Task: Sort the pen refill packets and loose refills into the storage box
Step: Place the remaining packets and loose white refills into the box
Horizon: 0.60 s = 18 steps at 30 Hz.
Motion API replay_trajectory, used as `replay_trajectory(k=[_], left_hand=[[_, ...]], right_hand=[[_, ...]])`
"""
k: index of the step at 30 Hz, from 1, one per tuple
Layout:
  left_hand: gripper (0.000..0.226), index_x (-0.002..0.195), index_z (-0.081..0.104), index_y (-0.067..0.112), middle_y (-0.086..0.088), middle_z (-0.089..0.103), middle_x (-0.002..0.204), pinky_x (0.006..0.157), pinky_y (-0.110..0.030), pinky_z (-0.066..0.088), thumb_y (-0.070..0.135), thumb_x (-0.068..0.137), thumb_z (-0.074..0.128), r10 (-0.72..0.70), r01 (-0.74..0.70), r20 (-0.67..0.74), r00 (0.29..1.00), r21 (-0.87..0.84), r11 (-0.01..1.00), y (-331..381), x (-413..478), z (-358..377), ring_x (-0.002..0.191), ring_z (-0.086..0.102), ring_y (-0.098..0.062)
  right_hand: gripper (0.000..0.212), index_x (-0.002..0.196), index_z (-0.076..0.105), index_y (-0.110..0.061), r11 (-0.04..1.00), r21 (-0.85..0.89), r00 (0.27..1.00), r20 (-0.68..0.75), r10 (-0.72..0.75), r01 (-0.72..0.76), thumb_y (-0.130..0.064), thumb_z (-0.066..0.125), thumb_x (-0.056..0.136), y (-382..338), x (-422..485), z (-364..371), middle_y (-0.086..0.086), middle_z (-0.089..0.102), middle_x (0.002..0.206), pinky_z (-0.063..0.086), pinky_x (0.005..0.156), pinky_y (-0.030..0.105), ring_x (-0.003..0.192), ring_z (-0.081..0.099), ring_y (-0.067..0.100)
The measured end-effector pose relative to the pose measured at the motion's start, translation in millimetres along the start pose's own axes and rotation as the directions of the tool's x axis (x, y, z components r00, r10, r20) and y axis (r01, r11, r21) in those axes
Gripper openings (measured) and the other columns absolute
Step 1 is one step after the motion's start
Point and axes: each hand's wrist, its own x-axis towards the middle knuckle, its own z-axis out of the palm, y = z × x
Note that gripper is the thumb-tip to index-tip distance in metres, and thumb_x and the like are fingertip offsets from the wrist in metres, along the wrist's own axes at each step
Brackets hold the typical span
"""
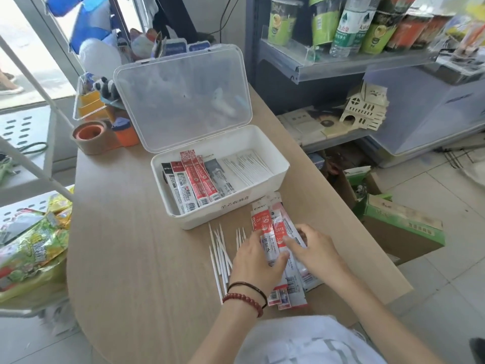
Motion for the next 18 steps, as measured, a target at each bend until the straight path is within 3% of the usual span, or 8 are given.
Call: replay_trajectory(k=[3,7,10,12,14,16,18], left_hand=[[0.08,0.145,0.027,0.018,0.004,0.04,0.146,0.112,-0.029,0.033,0.055,0.082,0.059,-0.011,0.011,-0.014,1.0,0.006,1.0,-2.4,-1.0,2.9,0.134,0.037,-0.013],[0.083,0.141,0.035,0.023,0.008,0.053,0.133,0.104,-0.033,0.043,0.062,0.073,0.063,-0.033,0.031,-0.019,0.999,-0.073,0.997,-2.2,-1.6,0.2,0.123,0.049,-0.011],[0.082,0.138,0.037,0.028,0.014,0.054,0.126,0.101,-0.022,0.041,0.066,0.07,0.064,-0.018,0.016,-0.015,1.0,-0.109,0.994,-0.2,-2.1,-3.2,0.118,0.051,-0.006],[0.083,0.14,0.035,0.026,0.013,0.051,0.131,0.094,-0.013,0.034,0.063,0.073,0.065,0.0,-0.002,-0.024,1.0,-0.115,0.993,-0.1,-3.0,-3.6,0.117,0.047,-0.001],[0.083,0.142,0.032,0.027,0.013,0.049,0.131,0.094,-0.012,0.034,0.061,0.073,0.065,-0.018,0.018,0.002,1.0,-0.145,0.989,2.4,-4.8,-4.8,0.117,0.046,-0.001],[0.083,0.138,0.034,0.03,0.013,0.055,0.126,0.095,-0.021,0.047,0.062,0.069,0.067,-0.047,0.05,0.023,0.999,-0.167,0.985,-0.3,-2.1,-2.3,0.111,0.055,-0.005],[0.074,0.132,0.041,0.03,0.015,0.061,0.107,0.076,-0.014,0.052,0.053,0.069,0.072,-0.087,0.089,0.02,0.996,-0.2,0.976,-4.0,-0.1,-2.2,0.094,0.061,-0.002]], right_hand=[[0.033,0.121,0.059,-0.022,0.997,0.078,0.998,0.063,0.01,-0.014,-0.043,0.051,0.096,0.0,-0.2,0.6,-0.009,0.068,0.101,0.055,0.073,0.022,0.086,0.065,0.003],[0.036,0.119,0.062,-0.026,0.983,0.181,0.988,0.153,-0.02,-0.008,-0.048,0.046,0.096,-2.4,-3.2,2.2,-0.011,0.071,0.101,0.057,0.081,0.025,0.089,0.068,0.0],[0.04,0.126,0.058,-0.032,0.953,0.301,0.987,0.156,-0.03,-0.019,-0.051,0.037,0.099,-4.8,-4.3,-1.1,-0.019,0.066,0.114,0.049,0.097,0.024,0.104,0.061,-0.005],[0.036,0.126,0.055,-0.036,0.937,0.345,0.98,0.196,-0.018,-0.051,-0.048,0.032,0.101,-7.6,-6.1,-2.5,-0.019,0.065,0.111,0.049,0.088,0.017,0.101,0.062,-0.006],[0.034,0.117,0.06,-0.035,0.954,0.299,0.973,0.227,-0.049,-0.022,-0.045,0.031,0.103,-9.7,-5.8,-0.5,-0.013,0.069,0.103,0.053,0.078,0.017,0.094,0.066,-0.003],[0.031,0.113,0.063,-0.035,0.972,0.231,0.973,0.215,-0.08,0.029,-0.043,0.035,0.102,-9.2,-3.6,1.4,-0.012,0.067,0.107,0.053,0.087,0.023,0.101,0.063,-0.001],[0.023,0.111,0.064,-0.04,0.971,0.234,0.972,0.213,-0.095,0.044,-0.039,0.044,0.101,-7.6,-0.3,2.4,-0.017,0.068,0.108,0.052,0.093,0.027,0.104,0.061,-0.003]])
